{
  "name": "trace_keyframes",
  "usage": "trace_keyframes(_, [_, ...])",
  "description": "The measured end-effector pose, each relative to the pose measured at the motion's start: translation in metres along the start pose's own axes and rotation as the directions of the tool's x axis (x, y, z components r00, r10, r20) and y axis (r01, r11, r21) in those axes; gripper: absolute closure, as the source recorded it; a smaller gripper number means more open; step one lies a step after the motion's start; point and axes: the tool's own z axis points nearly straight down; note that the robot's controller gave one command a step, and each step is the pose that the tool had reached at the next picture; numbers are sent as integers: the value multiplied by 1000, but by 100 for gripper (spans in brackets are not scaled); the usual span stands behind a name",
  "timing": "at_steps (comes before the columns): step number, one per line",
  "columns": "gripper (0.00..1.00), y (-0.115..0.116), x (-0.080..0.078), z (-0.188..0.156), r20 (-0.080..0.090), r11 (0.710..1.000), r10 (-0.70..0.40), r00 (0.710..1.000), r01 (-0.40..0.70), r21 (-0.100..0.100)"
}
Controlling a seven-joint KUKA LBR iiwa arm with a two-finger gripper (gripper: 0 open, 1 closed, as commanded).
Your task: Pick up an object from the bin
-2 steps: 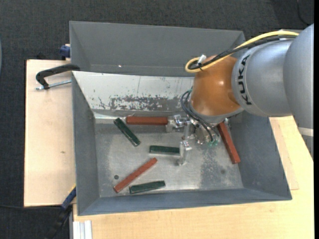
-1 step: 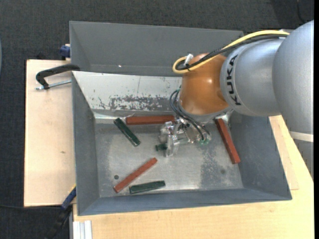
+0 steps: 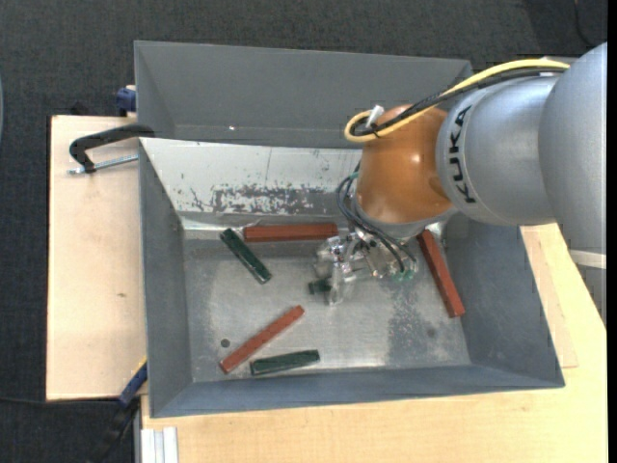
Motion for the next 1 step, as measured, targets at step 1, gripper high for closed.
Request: trace_keyframes(1, [100,-1,-15,-145,6,1000,15,1000,-15,1])
